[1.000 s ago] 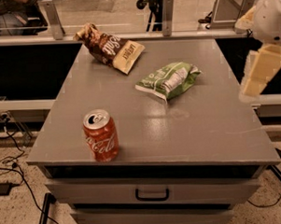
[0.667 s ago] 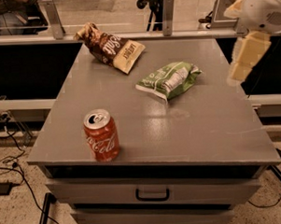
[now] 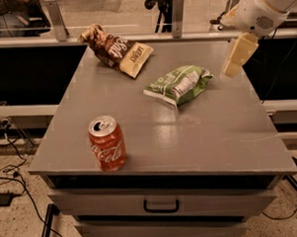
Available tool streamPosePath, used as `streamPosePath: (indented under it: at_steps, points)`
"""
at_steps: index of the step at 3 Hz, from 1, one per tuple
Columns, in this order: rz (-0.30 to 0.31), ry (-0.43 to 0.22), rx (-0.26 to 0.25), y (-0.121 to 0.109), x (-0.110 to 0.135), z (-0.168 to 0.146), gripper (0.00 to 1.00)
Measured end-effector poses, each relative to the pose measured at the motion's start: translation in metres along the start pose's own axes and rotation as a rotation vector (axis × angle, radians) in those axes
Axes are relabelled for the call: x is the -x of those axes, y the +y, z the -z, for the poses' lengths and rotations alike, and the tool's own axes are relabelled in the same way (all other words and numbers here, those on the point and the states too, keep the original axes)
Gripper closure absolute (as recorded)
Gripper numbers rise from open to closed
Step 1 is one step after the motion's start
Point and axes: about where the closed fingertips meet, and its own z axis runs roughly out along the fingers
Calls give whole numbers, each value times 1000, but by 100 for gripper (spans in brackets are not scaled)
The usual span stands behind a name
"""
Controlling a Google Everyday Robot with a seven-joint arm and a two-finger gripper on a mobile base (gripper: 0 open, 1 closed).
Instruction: Move green jalapeno chip bag near coke can
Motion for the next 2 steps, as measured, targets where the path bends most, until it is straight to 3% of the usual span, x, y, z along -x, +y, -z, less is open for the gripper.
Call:
streamPosePath:
  at_steps: [2]
  points:
    - [-58, -139, 76, -19, 3, -71, 0]
